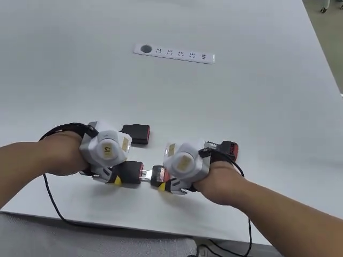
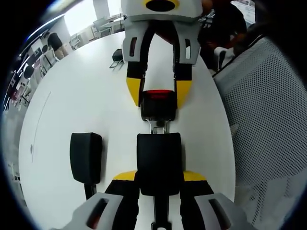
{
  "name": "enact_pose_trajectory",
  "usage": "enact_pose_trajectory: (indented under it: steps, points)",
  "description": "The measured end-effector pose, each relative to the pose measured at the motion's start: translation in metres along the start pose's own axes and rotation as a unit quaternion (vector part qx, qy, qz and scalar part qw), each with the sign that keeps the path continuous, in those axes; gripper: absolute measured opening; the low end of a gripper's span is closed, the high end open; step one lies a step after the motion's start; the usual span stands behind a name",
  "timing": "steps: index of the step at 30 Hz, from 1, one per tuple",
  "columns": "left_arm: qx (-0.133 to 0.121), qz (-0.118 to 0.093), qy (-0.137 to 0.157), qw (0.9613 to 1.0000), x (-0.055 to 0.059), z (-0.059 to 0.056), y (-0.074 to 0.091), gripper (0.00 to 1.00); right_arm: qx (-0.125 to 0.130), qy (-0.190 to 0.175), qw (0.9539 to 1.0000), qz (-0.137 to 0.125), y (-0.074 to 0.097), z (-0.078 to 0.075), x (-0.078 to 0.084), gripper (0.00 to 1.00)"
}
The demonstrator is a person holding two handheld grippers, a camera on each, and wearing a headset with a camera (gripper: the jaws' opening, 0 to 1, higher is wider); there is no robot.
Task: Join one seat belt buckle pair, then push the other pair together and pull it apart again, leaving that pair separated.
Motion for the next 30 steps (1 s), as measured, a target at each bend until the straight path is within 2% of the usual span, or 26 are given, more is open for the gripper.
enact_pose_trajectory:
  steps: [10, 18, 28, 30]
  points:
    - [0.002, -0.014, 0.004, 0.9999, -0.001, 0.002, 0.000, 0.33, 0.007, 0.001, 1.0000, 0.007, -0.005, 0.002, -0.008, 0.33]
    - [0.002, -0.008, 0.002, 1.0000, -0.001, 0.002, 0.000, 0.33, 0.007, 0.006, 0.9999, 0.013, -0.005, 0.001, -0.010, 0.32]
    - [0.001, 0.001, 0.003, 1.0000, -0.002, 0.001, -0.001, 0.33, 0.008, -0.001, 0.9999, 0.006, -0.010, 0.004, -0.020, 0.32]
    - [-0.001, 0.002, 0.002, 1.0000, -0.001, 0.001, -0.001, 0.33, 0.013, 0.001, 0.9998, 0.012, -0.009, 0.001, -0.018, 0.31]
Point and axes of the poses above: the centre of the closed fingertips' face, and the gripper's own axes: y roughly backward along the fingers, z roughly to its left, x roughly out of its underside, the point moved 2 cm from there along y, roughly backward along the fingers, and after that the axes turned 13 degrees about x, right-handed, at the moved point
